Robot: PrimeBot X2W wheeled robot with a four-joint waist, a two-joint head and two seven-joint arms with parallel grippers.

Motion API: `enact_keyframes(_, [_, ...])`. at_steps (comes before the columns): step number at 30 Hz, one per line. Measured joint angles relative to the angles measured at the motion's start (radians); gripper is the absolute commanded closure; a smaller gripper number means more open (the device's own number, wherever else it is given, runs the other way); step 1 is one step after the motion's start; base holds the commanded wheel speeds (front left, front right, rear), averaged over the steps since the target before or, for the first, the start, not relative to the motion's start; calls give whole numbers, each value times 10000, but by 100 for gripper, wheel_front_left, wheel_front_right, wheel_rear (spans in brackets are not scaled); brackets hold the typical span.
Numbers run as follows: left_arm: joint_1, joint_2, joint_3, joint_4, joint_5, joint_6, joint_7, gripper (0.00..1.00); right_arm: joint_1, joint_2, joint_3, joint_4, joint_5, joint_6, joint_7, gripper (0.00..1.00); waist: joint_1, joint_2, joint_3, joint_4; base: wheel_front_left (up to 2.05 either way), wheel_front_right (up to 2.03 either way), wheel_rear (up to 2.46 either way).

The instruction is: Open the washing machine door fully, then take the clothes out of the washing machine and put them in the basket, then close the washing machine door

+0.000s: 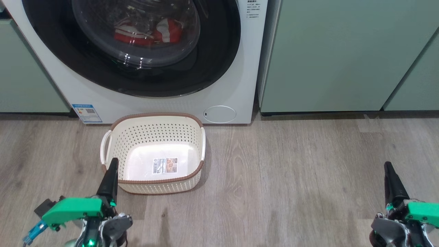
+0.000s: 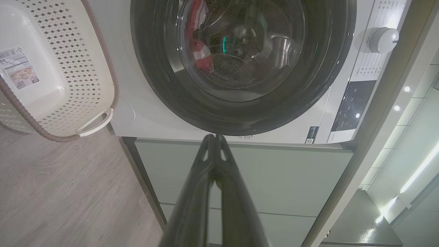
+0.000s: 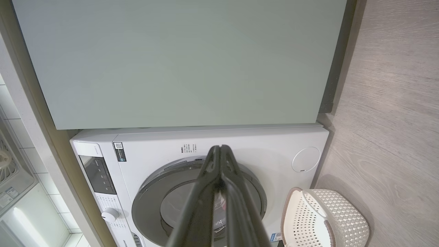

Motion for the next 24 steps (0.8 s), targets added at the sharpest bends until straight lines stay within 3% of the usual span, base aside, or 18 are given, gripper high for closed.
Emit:
enact_keyframes(16, [6,-2,-4,27,0,8,-2,100,4,6,4,27,0,-2,-2,100,0,0,0,0,0,0,0])
enact_keyframes(17, [41,-8,-8,138,0,10,-2,0,25,17,8,144,2,-4,-4,0,0,0,0,0,0,0,0])
enact_keyframes(24, [858,-148,-58,978,0,13,-17,0,553,198,44,1012,2,-10,-19,0,0,0,6,0,0,0,0])
